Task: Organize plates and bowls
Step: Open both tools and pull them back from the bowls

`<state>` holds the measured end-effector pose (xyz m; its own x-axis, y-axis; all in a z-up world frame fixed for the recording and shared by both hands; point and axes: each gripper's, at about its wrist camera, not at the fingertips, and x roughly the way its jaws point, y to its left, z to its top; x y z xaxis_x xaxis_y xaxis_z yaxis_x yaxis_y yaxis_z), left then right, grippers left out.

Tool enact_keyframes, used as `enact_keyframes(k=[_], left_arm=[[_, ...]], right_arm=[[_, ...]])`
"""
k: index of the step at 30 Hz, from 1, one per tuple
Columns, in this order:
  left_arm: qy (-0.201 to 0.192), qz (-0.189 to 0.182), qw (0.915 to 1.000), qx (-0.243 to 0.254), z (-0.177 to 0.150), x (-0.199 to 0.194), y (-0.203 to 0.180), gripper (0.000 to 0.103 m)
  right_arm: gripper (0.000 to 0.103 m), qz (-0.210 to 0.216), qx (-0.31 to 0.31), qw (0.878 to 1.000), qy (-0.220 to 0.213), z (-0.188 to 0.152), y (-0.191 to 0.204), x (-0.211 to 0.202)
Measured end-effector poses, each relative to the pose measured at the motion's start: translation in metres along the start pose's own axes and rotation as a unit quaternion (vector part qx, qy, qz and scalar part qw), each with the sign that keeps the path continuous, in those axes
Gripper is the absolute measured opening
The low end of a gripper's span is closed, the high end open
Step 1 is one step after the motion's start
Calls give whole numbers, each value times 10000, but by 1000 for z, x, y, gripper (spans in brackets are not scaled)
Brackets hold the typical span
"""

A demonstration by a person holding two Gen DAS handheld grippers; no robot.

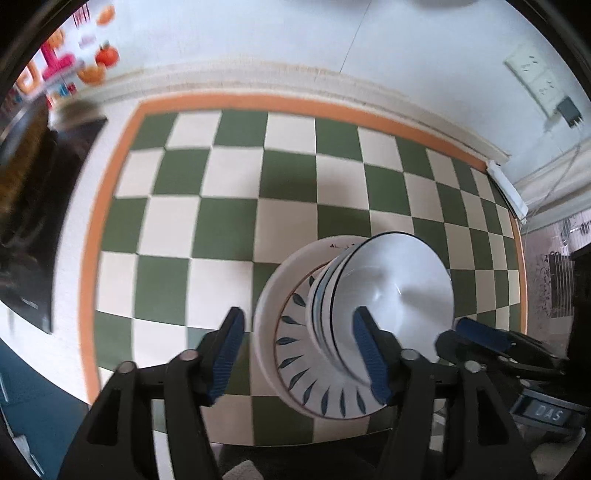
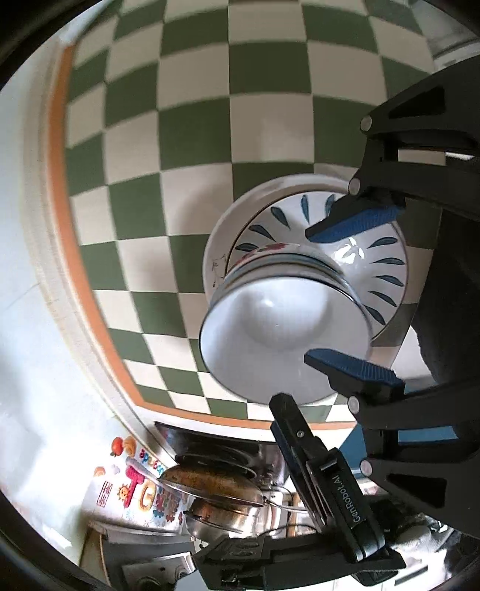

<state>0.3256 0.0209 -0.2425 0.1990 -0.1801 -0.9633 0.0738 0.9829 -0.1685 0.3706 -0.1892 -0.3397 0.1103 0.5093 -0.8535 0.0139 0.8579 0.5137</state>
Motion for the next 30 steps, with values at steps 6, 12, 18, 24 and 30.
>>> enact_keyframes(k=[6, 12, 18, 24, 30], left_arm=[[-533, 421, 9970, 367, -20, -41, -3, 93], [-1096, 331, 9930, 300, -46, -84, -4, 102], [-1829, 257, 9825, 252, -75, -133, -14, 103], [-2258, 506, 9724, 310, -119, -174, -36, 103], [-2509, 707, 9652, 226, -176, -212, -46, 103]], right_arm=[[88, -529, -83, 9964, -662, -36, 28, -47], [95, -1299, -363, 9814, -1368, -77, 56, -92], [98, -1498, -503, 9675, -1975, -115, 73, -136], [99, -1576, -637, 9567, -2363, -157, 83, -181], [100, -1539, -820, 9471, -2696, -214, 95, -226]])
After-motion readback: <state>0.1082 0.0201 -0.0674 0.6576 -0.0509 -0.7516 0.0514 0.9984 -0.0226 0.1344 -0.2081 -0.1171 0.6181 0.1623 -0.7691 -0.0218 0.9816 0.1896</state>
